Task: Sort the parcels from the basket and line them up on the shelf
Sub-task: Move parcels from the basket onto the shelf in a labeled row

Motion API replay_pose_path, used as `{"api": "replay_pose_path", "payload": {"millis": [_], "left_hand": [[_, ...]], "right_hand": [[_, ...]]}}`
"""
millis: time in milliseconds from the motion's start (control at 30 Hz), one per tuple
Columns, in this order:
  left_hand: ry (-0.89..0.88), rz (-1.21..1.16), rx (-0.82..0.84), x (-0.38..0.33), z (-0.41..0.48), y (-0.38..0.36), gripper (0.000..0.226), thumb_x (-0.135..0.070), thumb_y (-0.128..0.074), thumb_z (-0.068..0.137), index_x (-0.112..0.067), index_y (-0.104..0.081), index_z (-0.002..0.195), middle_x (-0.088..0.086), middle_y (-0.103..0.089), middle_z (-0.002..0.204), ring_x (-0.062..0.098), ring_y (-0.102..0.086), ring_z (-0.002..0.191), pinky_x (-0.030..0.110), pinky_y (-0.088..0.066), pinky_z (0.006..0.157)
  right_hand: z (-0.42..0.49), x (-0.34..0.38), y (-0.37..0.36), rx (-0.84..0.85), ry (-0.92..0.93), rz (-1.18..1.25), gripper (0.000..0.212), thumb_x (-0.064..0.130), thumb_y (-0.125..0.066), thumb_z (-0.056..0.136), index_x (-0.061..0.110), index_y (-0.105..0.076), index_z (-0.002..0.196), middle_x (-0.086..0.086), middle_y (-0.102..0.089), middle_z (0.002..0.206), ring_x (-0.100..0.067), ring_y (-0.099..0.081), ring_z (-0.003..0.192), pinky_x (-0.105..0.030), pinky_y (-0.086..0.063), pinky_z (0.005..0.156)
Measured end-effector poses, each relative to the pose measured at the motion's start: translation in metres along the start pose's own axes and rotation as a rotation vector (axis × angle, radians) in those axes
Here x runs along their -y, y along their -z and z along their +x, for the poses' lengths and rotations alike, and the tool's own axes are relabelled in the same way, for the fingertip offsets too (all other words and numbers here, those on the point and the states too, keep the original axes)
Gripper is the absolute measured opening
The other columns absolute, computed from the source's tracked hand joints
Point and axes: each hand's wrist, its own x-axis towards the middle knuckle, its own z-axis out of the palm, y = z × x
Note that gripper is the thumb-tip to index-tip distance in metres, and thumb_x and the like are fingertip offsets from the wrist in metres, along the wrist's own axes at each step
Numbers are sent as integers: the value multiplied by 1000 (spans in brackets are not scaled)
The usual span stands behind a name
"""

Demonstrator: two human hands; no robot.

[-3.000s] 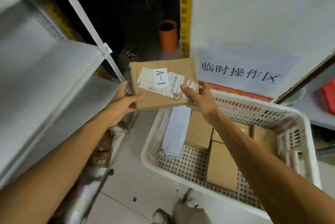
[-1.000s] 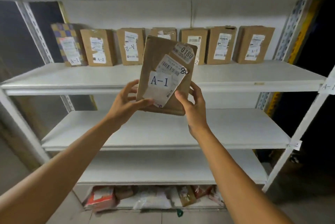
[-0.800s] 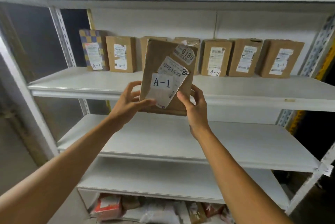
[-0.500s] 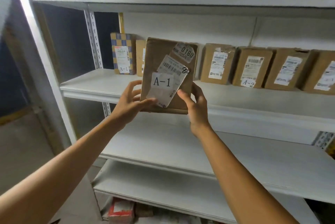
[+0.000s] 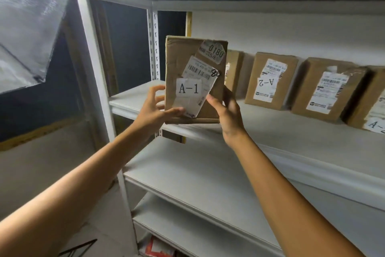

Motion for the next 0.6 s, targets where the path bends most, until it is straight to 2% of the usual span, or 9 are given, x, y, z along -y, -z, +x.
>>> {"api": "replay_pose_path", "payload": {"millis": [100,233,333,433,500,600], "left_hand": [[-1,33,-36,4,19,18,72,-18,-77,75,-27,-30,130,10,-55,127,18,-60,108,18,-56,70],[-4,102,-101,13,41,38,72,-16,-75,79,-26,-27,133,10,-54,131,23,-57,115,20,-57,74],[-33,126,-134,24,61,54,75,-15,-75,80,-29,-25,133,7,-55,130,17,-57,112,12,-54,68],[-28,126,-120,37,84,74,76,-10,-74,80,-33,-23,131,6,-55,128,11,-57,105,9,-52,65],[-23,97,-98,50,103,88,78,-5,-73,80,-32,-23,133,5,-55,129,9,-57,103,12,-54,66],[-2,63,-73,71,131,106,75,-3,-71,81,-33,-27,133,6,-52,135,18,-54,118,23,-58,74]], "right_hand": [[31,-16,-13,78,-23,12,36,18,-66,90,19,-61,126,6,-69,117,-8,-64,109,-22,-51,92],[66,-35,-37,111,-33,20,27,21,-68,89,23,-65,116,3,-69,118,-14,-64,111,-30,-51,97],[88,-49,-56,137,-52,17,16,20,-69,87,24,-67,103,-1,-70,114,-18,-66,106,-35,-53,95],[111,-65,-76,135,-49,-8,17,16,-69,88,21,-65,104,-3,-70,112,-19,-66,103,-35,-54,90],[130,-77,-89,128,-54,-24,16,12,-68,89,20,-64,103,-2,-70,110,-18,-66,102,-35,-54,91],[154,-95,-107,102,-108,-16,20,7,-66,90,20,-61,104,-1,-69,110,-18,-65,103,-38,-53,93]]}}
